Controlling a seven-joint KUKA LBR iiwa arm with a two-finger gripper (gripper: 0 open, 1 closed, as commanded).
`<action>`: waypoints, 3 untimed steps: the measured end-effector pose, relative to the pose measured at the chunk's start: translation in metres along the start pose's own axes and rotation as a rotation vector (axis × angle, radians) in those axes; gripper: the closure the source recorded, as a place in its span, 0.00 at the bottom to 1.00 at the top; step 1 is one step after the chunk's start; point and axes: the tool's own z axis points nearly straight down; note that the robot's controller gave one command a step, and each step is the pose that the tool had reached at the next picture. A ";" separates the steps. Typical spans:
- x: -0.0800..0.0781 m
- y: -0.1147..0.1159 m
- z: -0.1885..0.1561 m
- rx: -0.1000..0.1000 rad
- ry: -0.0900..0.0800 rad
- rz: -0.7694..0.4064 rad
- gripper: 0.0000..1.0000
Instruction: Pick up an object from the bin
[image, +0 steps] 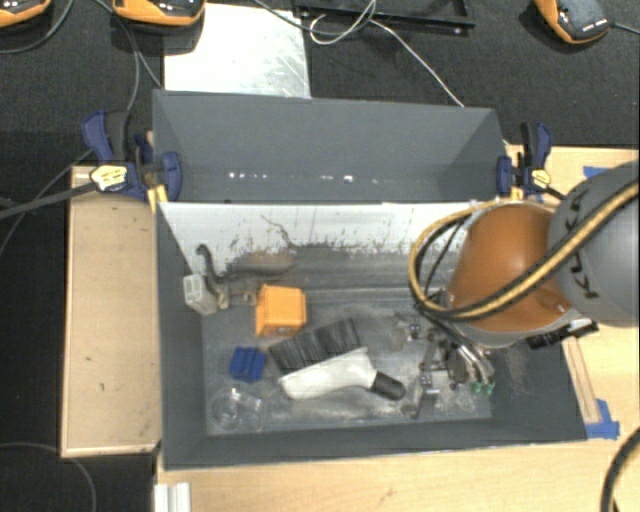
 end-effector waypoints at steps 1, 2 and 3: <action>-0.002 0.000 -0.004 0.000 -0.008 0.000 0.00; -0.030 0.079 0.066 -0.002 -0.007 -0.149 0.00; -0.023 0.093 0.012 0.001 -0.013 -0.376 0.00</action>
Offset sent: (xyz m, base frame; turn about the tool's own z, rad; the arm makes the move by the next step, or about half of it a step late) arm 0.0270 0.0778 -0.0675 -0.1468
